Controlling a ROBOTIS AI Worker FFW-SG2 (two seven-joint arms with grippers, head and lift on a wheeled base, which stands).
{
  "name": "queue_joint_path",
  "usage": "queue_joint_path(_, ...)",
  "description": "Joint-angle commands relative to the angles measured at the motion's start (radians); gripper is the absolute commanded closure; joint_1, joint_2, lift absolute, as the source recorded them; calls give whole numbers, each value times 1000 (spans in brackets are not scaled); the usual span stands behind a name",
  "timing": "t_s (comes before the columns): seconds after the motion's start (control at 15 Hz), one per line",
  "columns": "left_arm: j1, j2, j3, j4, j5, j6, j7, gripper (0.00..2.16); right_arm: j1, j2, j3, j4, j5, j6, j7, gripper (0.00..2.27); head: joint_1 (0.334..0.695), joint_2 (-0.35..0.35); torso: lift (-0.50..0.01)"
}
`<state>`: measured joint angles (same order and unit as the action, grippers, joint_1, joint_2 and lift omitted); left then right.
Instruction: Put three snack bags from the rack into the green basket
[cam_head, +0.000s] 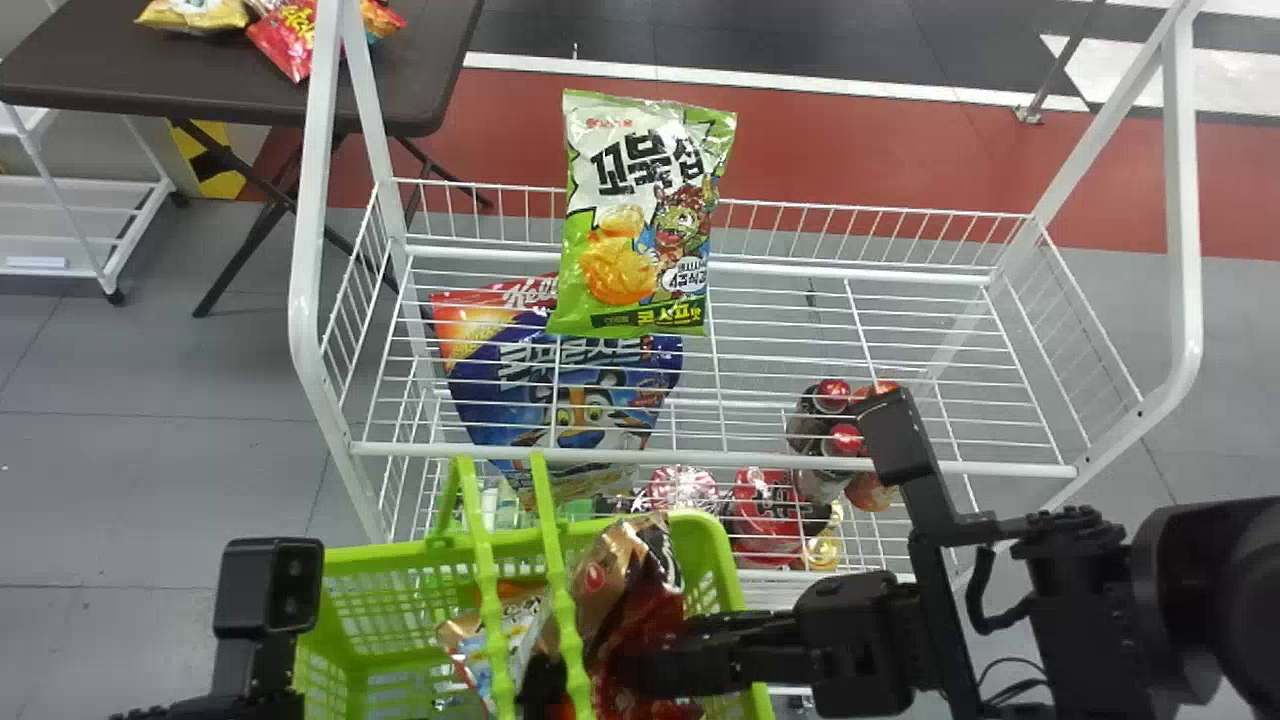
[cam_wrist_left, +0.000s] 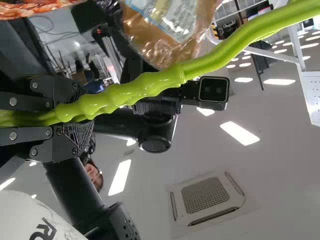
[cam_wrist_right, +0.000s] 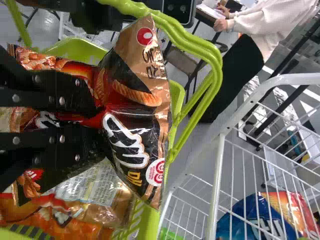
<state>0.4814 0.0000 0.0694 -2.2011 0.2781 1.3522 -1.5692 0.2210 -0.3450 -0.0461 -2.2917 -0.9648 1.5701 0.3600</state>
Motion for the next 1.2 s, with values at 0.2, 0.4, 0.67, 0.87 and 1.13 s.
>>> queue_joint_path(0.2,-1,-3,10,1,1,0,0,2148,20,-2,-66,-18,-48,2,17,46,695,-113,0)
queue_joint_path(0.4,-1,-3,21,1,4,0,0,2148,23,-2,-113,-22,-75,2,17,46,695,-132,0)
queue_joint_path(0.67,-1,-3,29,1,7,0,0,2148,41,4,-198,-20,-166,2,17,46,695,-150,0)
queue_joint_path(0.87,-1,-3,32,1,10,0,-2,2148,44,12,-270,-18,-161,2,23,46,695,-169,0)
queue_joint_path(1.13,-1,-3,33,1,12,-3,-2,2148,54,18,-253,40,60,-89,31,46,695,-234,0)
